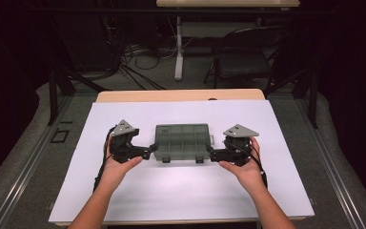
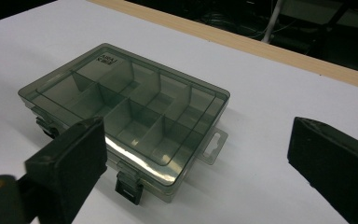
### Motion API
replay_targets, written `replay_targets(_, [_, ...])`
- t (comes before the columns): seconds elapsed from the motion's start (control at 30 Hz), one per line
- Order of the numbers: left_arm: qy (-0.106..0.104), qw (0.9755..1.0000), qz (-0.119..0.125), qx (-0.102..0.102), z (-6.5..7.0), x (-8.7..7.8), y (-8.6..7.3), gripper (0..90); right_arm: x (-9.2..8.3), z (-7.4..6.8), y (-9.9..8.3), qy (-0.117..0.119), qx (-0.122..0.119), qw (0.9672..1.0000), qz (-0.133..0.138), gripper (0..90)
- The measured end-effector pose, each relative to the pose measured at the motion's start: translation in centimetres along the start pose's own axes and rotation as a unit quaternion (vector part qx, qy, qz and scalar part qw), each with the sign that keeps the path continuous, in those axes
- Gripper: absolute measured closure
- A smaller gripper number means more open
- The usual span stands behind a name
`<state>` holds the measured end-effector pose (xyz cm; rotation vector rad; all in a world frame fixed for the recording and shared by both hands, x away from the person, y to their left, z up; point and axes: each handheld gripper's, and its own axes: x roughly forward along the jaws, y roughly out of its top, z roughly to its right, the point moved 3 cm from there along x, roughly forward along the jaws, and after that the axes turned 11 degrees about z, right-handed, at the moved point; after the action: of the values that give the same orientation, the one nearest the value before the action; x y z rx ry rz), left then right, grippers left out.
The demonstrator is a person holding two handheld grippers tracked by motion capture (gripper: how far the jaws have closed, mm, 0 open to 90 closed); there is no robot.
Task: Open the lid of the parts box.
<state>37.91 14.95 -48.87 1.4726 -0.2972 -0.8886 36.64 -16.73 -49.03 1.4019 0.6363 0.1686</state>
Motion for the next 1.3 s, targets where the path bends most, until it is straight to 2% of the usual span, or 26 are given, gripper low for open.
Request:
replay_targets(0.03, [-0.001, 1.0, 0.0, 0.001, 0.0, 0.1, -0.1, 3.0, 0.0, -0.1, -0.1, -0.001, -0.002, 1.0, 0.0, 7.3])
replay_targets(0.07, [-0.001, 1.0, 0.001, 0.002, 0.1, 0.2, -0.3, 9.7, 0.1, -0.2, -0.5, -0.003, 0.0, 1.0, 0.004, 12.1])
replay_targets(0.1, [0.0, 1.0, 0.004, -0.001, 0.1, 0.2, -0.5, 9.7, 0.1, -0.2, -0.5, -0.003, 0.0, 1.0, 0.004, 12.1])
replay_targets(0.2, [-0.001, 0.9999, 0.007, -0.011, 0.2, 0.2, -1.2, 20.0, 0.1, -0.2, -1.2, -0.006, -0.004, 0.9999, 0.01, 20.4])
replay_targets(0.27, [0.002, 0.9999, 0.008, -0.011, 0.1, 0.1, -1.7, 33.7, 0.0, -0.4, -1.9, -0.001, -0.01, 0.9997, 0.021, 29.3])
replay_targets(0.3, [0.006, 0.9999, 0.01, -0.012, 0.1, 0.0, -2.0, 33.7, 0.0, -0.4, -1.9, -0.001, -0.01, 0.9997, 0.021, 29.3])
replay_targets(0.33, [0.007, 0.9998, 0.011, -0.014, 0.1, 0.0, -2.2, 36.3, 0.0, -0.7, -2.4, 0.007, -0.013, 0.9998, 0.015, 34.8])
replay_targets(0.4, [0.012, 0.9997, 0.018, -0.015, 0.3, -0.2, -2.6, 38.7, 0.0, -0.8, -2.6, 0.01, -0.014, 0.9997, 0.017, 36.0])
replay_targets(0.47, [0.003, 0.9998, 0.018, -0.013, 0.6, -0.3, -3.0, 42.0, 0.1, -1.2, -3.2, 0.026, -0.013, 0.9994, 0.018, 43.5])
replay_targets(0.5, [0.003, 0.9998, 0.018, -0.013, 0.6, -0.3, -3.0, 42.1, 0.1, -1.2, -3.2, 0.026, -0.013, 0.9994, 0.018, 43.5])
replay_targets(0.53, [0.002, 0.9999, 0.013, -0.009, 0.7, -0.2, -3.1, 42.1, 0.1, -1.4, -3.3, 0.033, -0.011, 0.9993, 0.011, 44.4])
replay_targets(0.6, [0.003, 1.0, -0.002, 0.006, 1.0, 0.1, -3.4, 43.0, 0.3, -1.8, -3.5, 0.029, -0.037, 0.9988, 0.01, 44.8])
replay_targets(0.63, [-0.001, 0.9999, -0.006, 0.011, 1.1, 0.2, -3.6, 43.0, 0.3, -1.8, -3.5, 0.029, -0.037, 0.9988, 0.01, 44.8])
replay_targets(0.7, [-0.007, 0.9998, -0.014, 0.015, 1.4, 0.5, -3.9, 43.6, 0.4, -2.2, -3.6, 0.025, -0.045, 0.9986, 0.013, 44.4])
replay_targets(0.77, [-0.003, 0.9995, -0.025, 0.017, 1.6, 0.7, -4.3, 43.6, 0.5, -2.5, -3.8, 0.019, -0.055, 0.9983, 0.005, 43.7])
replay_targets(0.83, [-0.006, 0.9995, -0.029, 0.014, 1.8, 0.8, -4.5, 44.4, 0.7, -2.8, -4.2, 0.03, -0.05, 0.9983, -0.004, 43.7])
replay_targets(0.97, [-0.018, 0.9994, -0.027, -0.009, 2.2, 1.0, -4.8, 47.6, 0.8, -3.0, -4.6, 0.033, -0.042, 0.9985, -0.003, 44.3])
replay_targets(1.1, [-0.019, 0.9988, -0.04, -0.021, 2.4, 1.4, -5.4, 52.9, 1.0, -3.4, -5.1, 0.05, -0.02, 0.9985, -0.011, 47.1])
replay_targets(1.17, [-0.017, 0.9983, -0.047, -0.029, 2.5, 1.7, -5.6, 55.0, 1.0, -3.6, -5.3, 0.049, -0.016, 0.9986, -0.012, 50.8])
replay_targets(1.27, [-0.019, 0.9978, -0.055, -0.031, 2.7, 1.9, -5.9, 59.0, 1.2, -3.8, -5.7, 0.048, -0.013, 0.9986, -0.021, 57.5])
replay_targets(1.3, [-0.02, 0.9978, -0.057, -0.029, 2.8, 2.0, -6.0, 62.5, 1.3, -3.8, -5.9, 0.044, -0.015, 0.9985, -0.029, 62.4])
